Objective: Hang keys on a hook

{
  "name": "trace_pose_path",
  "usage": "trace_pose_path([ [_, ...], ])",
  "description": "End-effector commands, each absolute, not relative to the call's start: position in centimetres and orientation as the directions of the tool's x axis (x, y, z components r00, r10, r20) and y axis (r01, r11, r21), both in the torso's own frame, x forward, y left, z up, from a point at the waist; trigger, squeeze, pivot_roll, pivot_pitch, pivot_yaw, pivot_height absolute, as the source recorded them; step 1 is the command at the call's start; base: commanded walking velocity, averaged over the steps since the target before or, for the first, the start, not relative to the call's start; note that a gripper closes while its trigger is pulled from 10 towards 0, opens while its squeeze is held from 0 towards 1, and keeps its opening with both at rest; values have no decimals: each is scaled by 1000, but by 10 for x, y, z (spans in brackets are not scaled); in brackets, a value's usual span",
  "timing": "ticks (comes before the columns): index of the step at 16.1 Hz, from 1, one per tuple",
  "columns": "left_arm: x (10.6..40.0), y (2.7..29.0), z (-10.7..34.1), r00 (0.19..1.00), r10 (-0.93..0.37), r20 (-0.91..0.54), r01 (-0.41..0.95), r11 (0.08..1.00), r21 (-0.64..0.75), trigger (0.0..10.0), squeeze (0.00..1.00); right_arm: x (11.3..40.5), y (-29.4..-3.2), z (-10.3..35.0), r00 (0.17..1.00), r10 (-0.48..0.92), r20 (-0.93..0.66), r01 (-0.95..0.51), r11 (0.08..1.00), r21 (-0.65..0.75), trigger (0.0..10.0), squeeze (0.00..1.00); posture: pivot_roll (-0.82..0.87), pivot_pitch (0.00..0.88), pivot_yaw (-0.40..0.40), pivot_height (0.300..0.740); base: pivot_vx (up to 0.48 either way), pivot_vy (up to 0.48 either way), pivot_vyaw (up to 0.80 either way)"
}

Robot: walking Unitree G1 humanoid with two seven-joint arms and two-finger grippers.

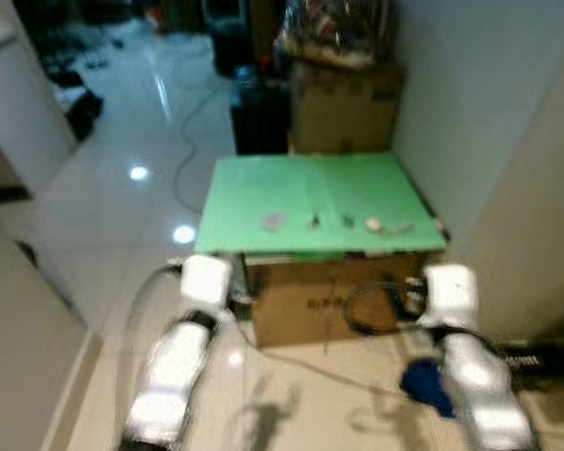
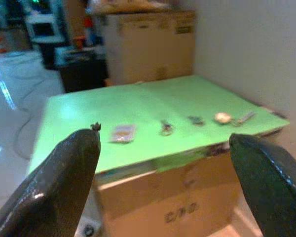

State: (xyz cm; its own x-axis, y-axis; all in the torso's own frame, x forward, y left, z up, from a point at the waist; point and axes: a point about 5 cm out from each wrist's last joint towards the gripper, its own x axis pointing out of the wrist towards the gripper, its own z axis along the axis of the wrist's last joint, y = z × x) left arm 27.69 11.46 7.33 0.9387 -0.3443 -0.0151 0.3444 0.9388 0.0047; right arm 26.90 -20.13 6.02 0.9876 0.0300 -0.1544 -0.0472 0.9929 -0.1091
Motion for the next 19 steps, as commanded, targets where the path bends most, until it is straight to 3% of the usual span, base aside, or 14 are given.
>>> trace_pose_path([
  [1, 278, 123, 77, 944, -331, -5, 331, 943, 36, 10000, 0, 273, -194, 64, 990, 45, -136, -59, 993, -99, 10000, 0, -206, 0, 43, 740, 439, 0, 0],
  [6, 281, 136, 71, 970, -238, -36, 236, 970, -63, 10000, 0, 267, -200, 61, 989, -16, -145, 17, 1000, 2, 10000, 0, -212, 0, 51, 740, 436, 0, 0],
  [9, 273, 145, 66, 984, -169, -51, 162, 980, -119, 10000, 0, 267, -202, 62, 990, -16, -137, 11, 999, -34, 10000, 0, -215, 0, 57, 740, 436, 0, 0],
  [19, 271, 128, 69, 960, -276, -46, 275, 961, -30, 10000, 0, 268, -195, 61, 989, 14, -145, -23, 998, -59, 10000, 0, -213, 0, 64, 740, 410, -202, 0],
])
